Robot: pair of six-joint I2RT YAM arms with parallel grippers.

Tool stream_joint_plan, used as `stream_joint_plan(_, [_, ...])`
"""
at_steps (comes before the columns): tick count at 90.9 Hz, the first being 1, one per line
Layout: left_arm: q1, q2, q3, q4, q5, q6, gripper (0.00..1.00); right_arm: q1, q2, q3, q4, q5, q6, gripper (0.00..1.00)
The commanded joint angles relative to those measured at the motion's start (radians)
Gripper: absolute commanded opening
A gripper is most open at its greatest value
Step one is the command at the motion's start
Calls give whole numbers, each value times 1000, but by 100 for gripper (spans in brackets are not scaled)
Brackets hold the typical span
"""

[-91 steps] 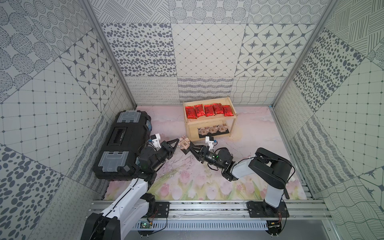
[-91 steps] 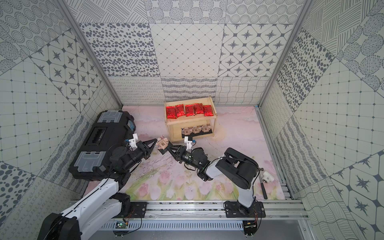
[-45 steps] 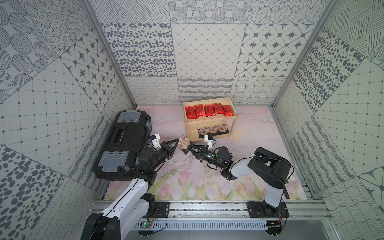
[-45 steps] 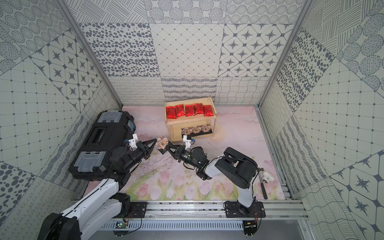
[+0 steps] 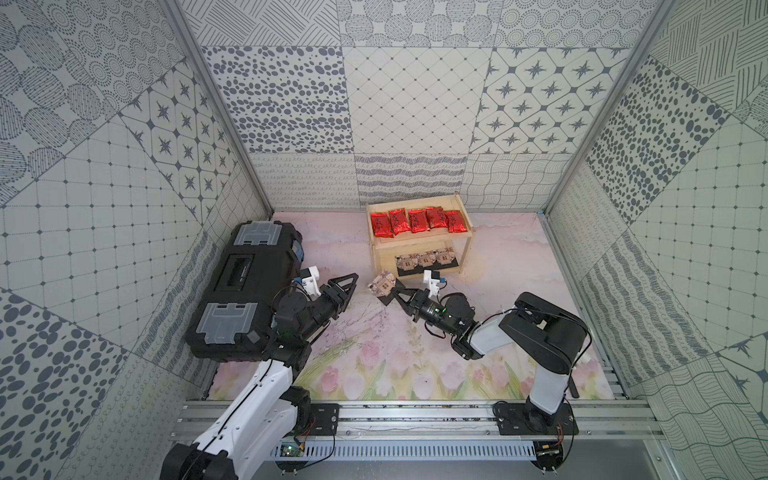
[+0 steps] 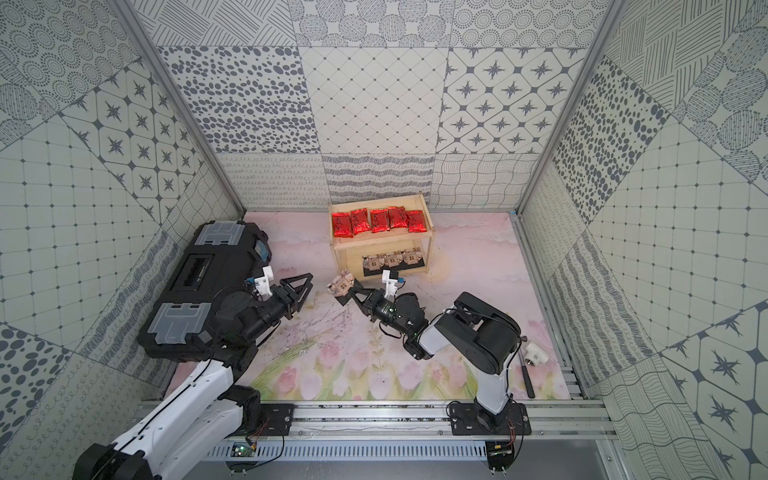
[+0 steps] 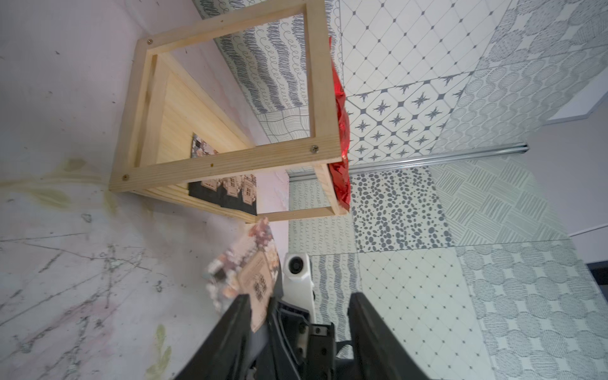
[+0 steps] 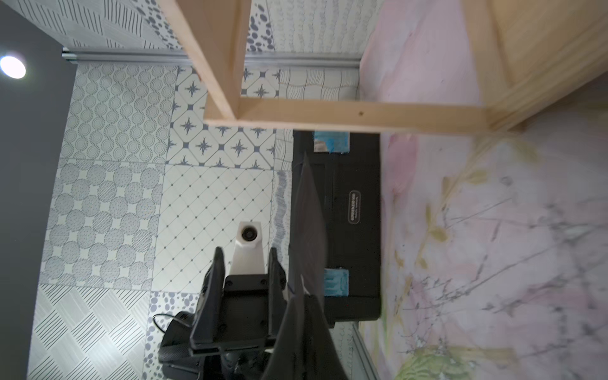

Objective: Place the tea bags on the shelf by color
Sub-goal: Place the tea bag on the shelf.

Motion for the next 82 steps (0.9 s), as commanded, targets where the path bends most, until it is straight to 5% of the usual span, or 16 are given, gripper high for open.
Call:
stream_joint_plan(1, [1,-23,89,-323,-12,206,67,-58,-31,-36,28,83,-87,0])
stream_joint_plan(29, [2,21,138,-414,18,325,67,-83,58,154,-97,193,-140,0])
stream_joint_plan(55, [1,-12,158,-494,-20,361,66,9,131,280,-146,409,-215,0])
stream_joint_plan(82, [-1,-12,166,-502,-26,373,65,20,246,364,-155,457,-210,0])
